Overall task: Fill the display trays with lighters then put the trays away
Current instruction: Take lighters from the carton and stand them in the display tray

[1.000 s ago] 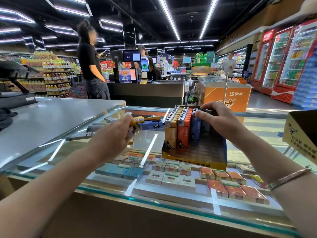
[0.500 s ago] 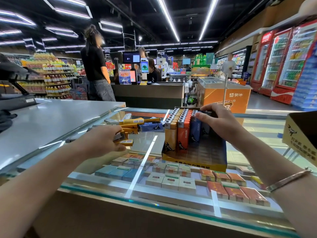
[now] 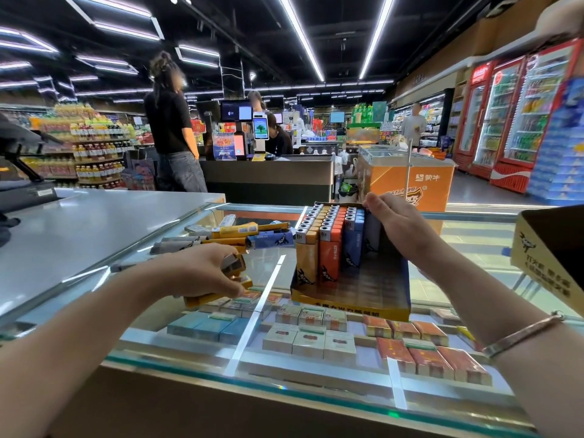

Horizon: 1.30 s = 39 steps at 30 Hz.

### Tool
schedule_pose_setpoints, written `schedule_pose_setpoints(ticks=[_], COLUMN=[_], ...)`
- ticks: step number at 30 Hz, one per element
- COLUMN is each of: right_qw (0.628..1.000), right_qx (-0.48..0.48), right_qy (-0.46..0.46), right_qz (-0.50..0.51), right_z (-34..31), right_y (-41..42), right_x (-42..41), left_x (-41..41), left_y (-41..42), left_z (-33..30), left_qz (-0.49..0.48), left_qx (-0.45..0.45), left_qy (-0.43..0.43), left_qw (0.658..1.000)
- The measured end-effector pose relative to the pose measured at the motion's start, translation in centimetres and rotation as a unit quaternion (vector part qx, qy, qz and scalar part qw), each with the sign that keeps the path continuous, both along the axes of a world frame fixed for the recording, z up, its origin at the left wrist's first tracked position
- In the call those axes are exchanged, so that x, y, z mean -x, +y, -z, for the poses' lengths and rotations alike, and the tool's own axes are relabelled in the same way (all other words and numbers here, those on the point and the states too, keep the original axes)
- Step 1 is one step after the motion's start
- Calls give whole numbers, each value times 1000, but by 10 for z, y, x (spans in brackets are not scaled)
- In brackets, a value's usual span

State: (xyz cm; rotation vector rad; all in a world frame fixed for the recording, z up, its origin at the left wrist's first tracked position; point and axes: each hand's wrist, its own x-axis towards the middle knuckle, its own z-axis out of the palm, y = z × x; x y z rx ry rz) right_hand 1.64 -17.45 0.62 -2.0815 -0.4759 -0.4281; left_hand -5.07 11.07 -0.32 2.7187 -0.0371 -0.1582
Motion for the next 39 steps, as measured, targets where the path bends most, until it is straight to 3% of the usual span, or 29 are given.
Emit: schedule_pose_setpoints(ticks=[3, 7, 12, 16, 25, 30, 35, 39], right_qw=[1000, 999, 994, 986, 959, 960, 958, 956], right_qx=[-26, -25, 1, -10, 41, 29, -50, -95], right_qy=[-11, -30, -82, -156, -267, -271, -280, -278], right_qz=[-7, 6, 66, 65, -86, -70, -45, 1], right_z=[-2, -4, -7, -14, -18, -17, -19, -24], right_y=[1, 0, 1, 7, 16, 15, 16, 9], right_x=[1, 3, 5, 17, 35, 30, 28, 25], left_x=[-2, -4, 3, -5, -40, -47, -49, -51], left_y=[-7, -19, -35, -66, -129, -136, -121, -105], left_z=[0, -12, -42, -57, -61, -57, -55, -55], left_qz=[5, 8, 17, 36, 24, 47, 62, 48], left_qx=[7, 155, 376, 489, 557, 605, 650, 707], left_qy=[-20, -68, -199, -250, -322, -297, -248, -213], left_qw=[1000, 985, 905, 835, 765, 737, 715, 672])
